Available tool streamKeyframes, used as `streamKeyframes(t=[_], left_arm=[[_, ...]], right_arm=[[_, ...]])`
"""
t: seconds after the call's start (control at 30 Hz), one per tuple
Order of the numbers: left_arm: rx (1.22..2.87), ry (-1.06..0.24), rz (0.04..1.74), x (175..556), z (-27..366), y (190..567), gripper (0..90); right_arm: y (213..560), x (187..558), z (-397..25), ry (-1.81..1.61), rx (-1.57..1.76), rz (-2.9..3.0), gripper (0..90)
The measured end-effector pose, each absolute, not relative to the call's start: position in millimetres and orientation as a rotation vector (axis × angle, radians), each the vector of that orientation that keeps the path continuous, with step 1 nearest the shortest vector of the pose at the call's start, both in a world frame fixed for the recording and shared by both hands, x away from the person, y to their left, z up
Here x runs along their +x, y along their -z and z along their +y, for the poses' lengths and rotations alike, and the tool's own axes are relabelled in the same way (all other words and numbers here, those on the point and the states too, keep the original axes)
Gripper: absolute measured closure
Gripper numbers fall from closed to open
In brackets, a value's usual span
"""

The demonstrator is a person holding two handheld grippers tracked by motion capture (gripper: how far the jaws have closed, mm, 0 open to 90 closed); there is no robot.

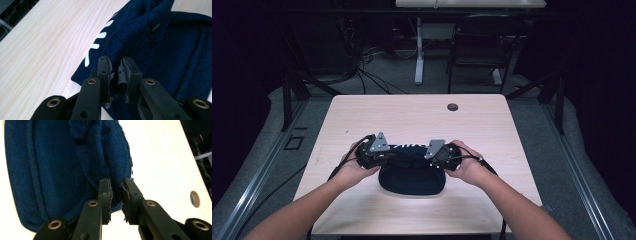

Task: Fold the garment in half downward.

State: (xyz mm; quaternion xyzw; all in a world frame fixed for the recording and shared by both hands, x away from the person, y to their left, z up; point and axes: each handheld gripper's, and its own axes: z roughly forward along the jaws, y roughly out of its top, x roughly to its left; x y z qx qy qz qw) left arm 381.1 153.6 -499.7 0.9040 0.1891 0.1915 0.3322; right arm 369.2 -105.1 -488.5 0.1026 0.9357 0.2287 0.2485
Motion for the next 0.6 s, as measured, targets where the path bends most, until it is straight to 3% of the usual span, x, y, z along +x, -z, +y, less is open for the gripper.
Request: streamKeyframes(t=[0.6], left_arm=[[2.405, -0.407, 0.488, 359.7, 152.7, 520.6, 75.2]], right_arm=[[504.8, 347.6, -103.5, -0.588, 0.276, 2.606, 77.0]])
